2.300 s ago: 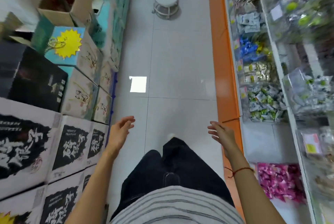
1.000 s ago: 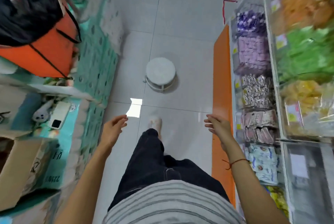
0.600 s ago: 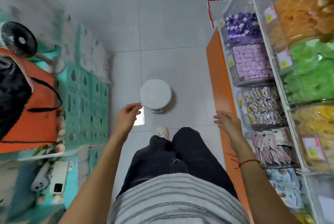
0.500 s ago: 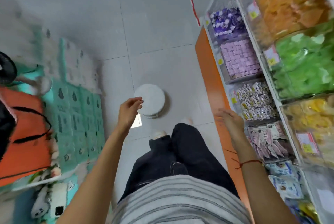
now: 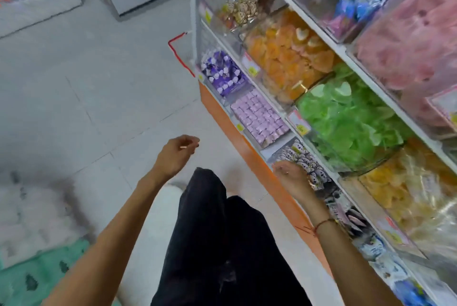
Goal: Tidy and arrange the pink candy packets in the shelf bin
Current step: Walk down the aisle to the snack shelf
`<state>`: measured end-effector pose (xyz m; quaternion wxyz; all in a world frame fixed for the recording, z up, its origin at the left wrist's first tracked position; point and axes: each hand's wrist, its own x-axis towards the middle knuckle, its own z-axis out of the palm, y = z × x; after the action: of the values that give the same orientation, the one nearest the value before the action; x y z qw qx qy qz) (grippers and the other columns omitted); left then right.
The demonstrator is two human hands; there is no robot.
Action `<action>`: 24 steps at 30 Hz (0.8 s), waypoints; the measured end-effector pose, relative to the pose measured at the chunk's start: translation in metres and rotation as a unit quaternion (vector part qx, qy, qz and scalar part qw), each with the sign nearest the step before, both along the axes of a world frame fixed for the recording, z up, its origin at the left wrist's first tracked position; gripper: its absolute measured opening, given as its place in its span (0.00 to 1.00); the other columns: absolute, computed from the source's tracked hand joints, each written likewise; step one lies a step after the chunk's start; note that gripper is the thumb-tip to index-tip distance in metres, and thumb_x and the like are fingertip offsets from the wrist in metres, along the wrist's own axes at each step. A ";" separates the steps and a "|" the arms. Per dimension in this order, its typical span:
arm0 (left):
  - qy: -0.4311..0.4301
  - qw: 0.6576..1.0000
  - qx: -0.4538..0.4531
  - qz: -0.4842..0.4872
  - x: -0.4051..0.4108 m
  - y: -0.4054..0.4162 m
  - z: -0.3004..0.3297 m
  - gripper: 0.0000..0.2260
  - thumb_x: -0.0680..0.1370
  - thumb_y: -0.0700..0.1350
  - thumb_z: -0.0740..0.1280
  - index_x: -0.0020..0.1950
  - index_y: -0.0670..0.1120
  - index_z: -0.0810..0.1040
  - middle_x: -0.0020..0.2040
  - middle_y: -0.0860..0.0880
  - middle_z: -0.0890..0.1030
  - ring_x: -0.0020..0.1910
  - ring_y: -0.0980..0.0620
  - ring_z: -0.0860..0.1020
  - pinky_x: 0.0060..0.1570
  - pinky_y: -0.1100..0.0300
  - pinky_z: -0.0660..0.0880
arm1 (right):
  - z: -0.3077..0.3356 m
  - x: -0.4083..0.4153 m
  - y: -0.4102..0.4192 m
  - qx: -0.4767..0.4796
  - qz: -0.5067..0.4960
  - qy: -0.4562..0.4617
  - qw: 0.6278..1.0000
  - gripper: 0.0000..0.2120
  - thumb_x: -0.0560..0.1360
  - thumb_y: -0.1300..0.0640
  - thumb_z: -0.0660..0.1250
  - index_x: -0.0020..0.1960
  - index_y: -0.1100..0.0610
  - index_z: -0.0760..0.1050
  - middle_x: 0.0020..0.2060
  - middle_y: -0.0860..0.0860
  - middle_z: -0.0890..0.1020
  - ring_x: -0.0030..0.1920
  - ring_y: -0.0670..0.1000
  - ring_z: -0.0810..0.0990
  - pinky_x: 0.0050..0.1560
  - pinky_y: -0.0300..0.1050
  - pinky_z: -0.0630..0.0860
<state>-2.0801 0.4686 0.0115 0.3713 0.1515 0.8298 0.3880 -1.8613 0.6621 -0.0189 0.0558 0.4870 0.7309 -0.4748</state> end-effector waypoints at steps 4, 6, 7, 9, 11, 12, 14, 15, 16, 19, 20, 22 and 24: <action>0.077 0.979 -0.101 -0.157 -0.064 0.079 -0.029 0.12 0.80 0.44 0.59 0.60 0.48 0.78 0.60 0.50 0.79 0.58 0.47 0.77 0.61 0.53 0.72 | -0.048 -0.037 0.026 -0.013 0.020 -0.062 0.998 0.06 0.76 0.63 0.61 0.49 0.56 0.76 0.52 0.58 0.81 0.53 0.59 0.79 0.53 0.51 0.75; 0.114 0.963 -0.133 -0.206 -0.092 0.123 -0.055 0.13 0.80 0.42 0.58 0.62 0.47 0.77 0.62 0.49 0.78 0.60 0.47 0.76 0.61 0.56 0.70 | -0.076 -0.051 0.037 0.006 0.015 -0.110 0.994 0.12 0.77 0.59 0.60 0.59 0.57 0.73 0.56 0.57 0.80 0.56 0.58 0.78 0.54 0.48 0.74; 0.127 0.956 -0.142 -0.223 -0.106 0.143 -0.071 0.13 0.80 0.42 0.58 0.63 0.47 0.76 0.63 0.48 0.77 0.61 0.46 0.75 0.61 0.57 0.68 | -0.090 -0.059 0.043 0.017 0.010 -0.132 0.991 0.16 0.78 0.58 0.59 0.65 0.58 0.70 0.59 0.57 0.78 0.58 0.58 0.77 0.54 0.48 0.72; 0.127 0.950 -0.151 -0.243 -0.121 0.171 -0.098 0.15 0.80 0.42 0.58 0.66 0.46 0.73 0.66 0.47 0.75 0.64 0.45 0.73 0.63 0.56 0.67 | -0.111 -0.072 0.049 0.044 0.000 -0.157 0.987 0.22 0.79 0.57 0.58 0.71 0.61 0.62 0.64 0.61 0.73 0.61 0.61 0.75 0.57 0.50 0.71; 0.114 0.949 -0.139 -0.260 -0.137 0.202 -0.138 0.16 0.80 0.41 0.58 0.69 0.45 0.71 0.67 0.44 0.74 0.65 0.43 0.72 0.64 0.55 0.67 | -0.141 -0.089 0.060 0.092 -0.038 -0.160 0.982 0.22 0.79 0.59 0.57 0.69 0.68 0.62 0.66 0.67 0.68 0.62 0.65 0.73 0.61 0.56 0.71; 0.112 0.949 -0.123 -0.268 -0.146 0.220 -0.164 0.17 0.80 0.42 0.59 0.70 0.44 0.70 0.67 0.43 0.73 0.65 0.43 0.72 0.63 0.55 0.67 | -0.161 -0.103 0.067 0.121 -0.063 -0.163 0.977 0.20 0.79 0.59 0.58 0.66 0.71 0.65 0.66 0.69 0.67 0.63 0.66 0.71 0.63 0.58 0.69; 0.122 0.951 -0.085 -0.270 -0.155 0.243 -0.211 0.19 0.81 0.43 0.60 0.72 0.42 0.66 0.69 0.42 0.71 0.67 0.43 0.70 0.63 0.55 0.66 | -0.200 -0.121 0.075 0.162 -0.134 -0.195 0.958 0.25 0.79 0.57 0.59 0.69 0.72 0.61 0.70 0.67 0.64 0.69 0.65 0.66 0.68 0.57 0.64; 0.122 0.954 -0.057 -0.267 -0.155 0.250 -0.234 0.20 0.81 0.44 0.60 0.72 0.42 0.64 0.70 0.42 0.70 0.68 0.43 0.69 0.64 0.55 0.66 | -0.217 -0.127 0.077 0.176 -0.173 -0.200 0.948 0.30 0.79 0.55 0.59 0.72 0.71 0.54 0.72 0.66 0.61 0.70 0.64 0.64 0.69 0.56 0.62; 0.123 0.956 -0.023 -0.264 -0.154 0.255 -0.255 0.22 0.81 0.45 0.60 0.73 0.43 0.63 0.70 0.42 0.69 0.68 0.43 0.69 0.64 0.54 0.66 | -0.232 -0.131 0.076 0.190 -0.207 -0.196 0.939 0.32 0.79 0.53 0.59 0.74 0.69 0.49 0.74 0.65 0.58 0.70 0.64 0.64 0.69 0.55 0.63; 0.157 0.940 0.094 -0.288 -0.153 0.268 -0.311 0.24 0.80 0.45 0.61 0.75 0.43 0.60 0.72 0.45 0.67 0.69 0.45 0.69 0.65 0.56 0.65 | -0.275 -0.130 0.077 0.250 -0.272 -0.156 0.916 0.29 0.78 0.56 0.60 0.75 0.64 0.54 0.73 0.65 0.60 0.59 0.65 0.74 0.54 0.55 0.73; 0.173 0.926 0.138 -0.305 -0.154 0.271 -0.327 0.24 0.80 0.43 0.61 0.75 0.43 0.59 0.72 0.47 0.67 0.67 0.46 0.70 0.65 0.61 0.65 | -0.285 -0.126 0.077 0.259 -0.286 -0.145 0.911 0.31 0.78 0.58 0.60 0.76 0.62 0.50 0.68 0.66 0.68 0.53 0.65 0.76 0.47 0.54 0.74; 0.204 0.896 0.219 -0.329 -0.159 0.276 -0.350 0.23 0.80 0.40 0.61 0.74 0.42 0.61 0.67 0.53 0.69 0.60 0.50 0.74 0.59 0.76 0.62 | -0.301 -0.119 0.075 0.292 -0.291 -0.130 0.902 0.36 0.76 0.61 0.60 0.77 0.57 0.42 0.56 0.66 0.77 0.44 0.65 0.78 0.36 0.49 0.72; 0.243 0.868 0.280 -0.331 -0.163 0.277 -0.366 0.22 0.79 0.40 0.59 0.74 0.43 0.63 0.62 0.55 0.69 0.56 0.54 0.72 0.53 0.77 0.60 | -0.313 -0.112 0.071 0.350 -0.270 -0.148 0.885 0.38 0.75 0.64 0.62 0.77 0.56 0.44 0.45 0.64 0.79 0.38 0.66 0.78 0.27 0.42 0.61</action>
<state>-2.2436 0.7461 -0.3544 0.2069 0.6043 0.6514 0.4095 -1.9733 0.7331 -0.3315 -0.1410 0.7180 0.6731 -0.1075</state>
